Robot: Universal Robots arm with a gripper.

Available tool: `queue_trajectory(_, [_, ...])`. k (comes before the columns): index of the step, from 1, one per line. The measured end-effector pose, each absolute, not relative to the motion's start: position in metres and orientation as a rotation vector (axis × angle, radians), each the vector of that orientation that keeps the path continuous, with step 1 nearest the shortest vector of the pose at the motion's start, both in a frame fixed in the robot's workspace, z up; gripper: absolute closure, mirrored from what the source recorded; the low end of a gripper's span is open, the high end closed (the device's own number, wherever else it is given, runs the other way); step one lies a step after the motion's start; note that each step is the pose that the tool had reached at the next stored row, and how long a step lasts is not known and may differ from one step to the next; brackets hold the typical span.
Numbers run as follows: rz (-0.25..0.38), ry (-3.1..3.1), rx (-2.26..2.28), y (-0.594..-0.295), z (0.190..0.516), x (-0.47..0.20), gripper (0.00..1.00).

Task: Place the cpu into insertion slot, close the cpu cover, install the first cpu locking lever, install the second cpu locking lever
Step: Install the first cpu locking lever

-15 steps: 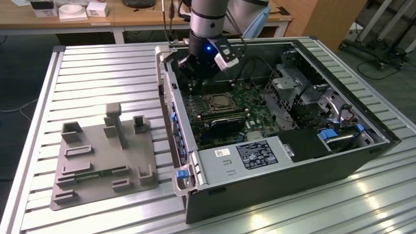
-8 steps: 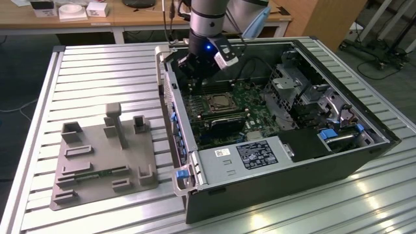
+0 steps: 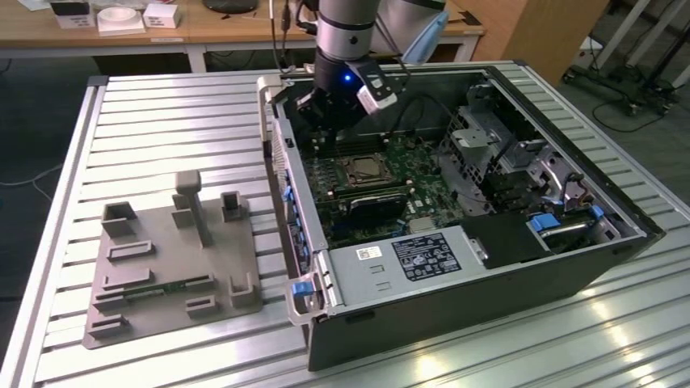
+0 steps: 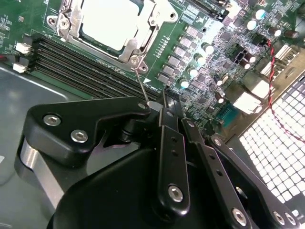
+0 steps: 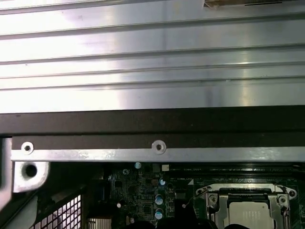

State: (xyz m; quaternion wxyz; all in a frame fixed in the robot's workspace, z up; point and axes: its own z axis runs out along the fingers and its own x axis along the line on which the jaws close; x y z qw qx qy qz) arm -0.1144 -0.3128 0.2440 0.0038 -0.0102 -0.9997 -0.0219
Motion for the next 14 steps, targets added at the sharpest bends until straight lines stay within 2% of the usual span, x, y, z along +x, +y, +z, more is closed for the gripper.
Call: queue_trajectory(14, [-0.068, -3.132, 0.033, -0.3093, 0.2441, -0.1142, 0.90])
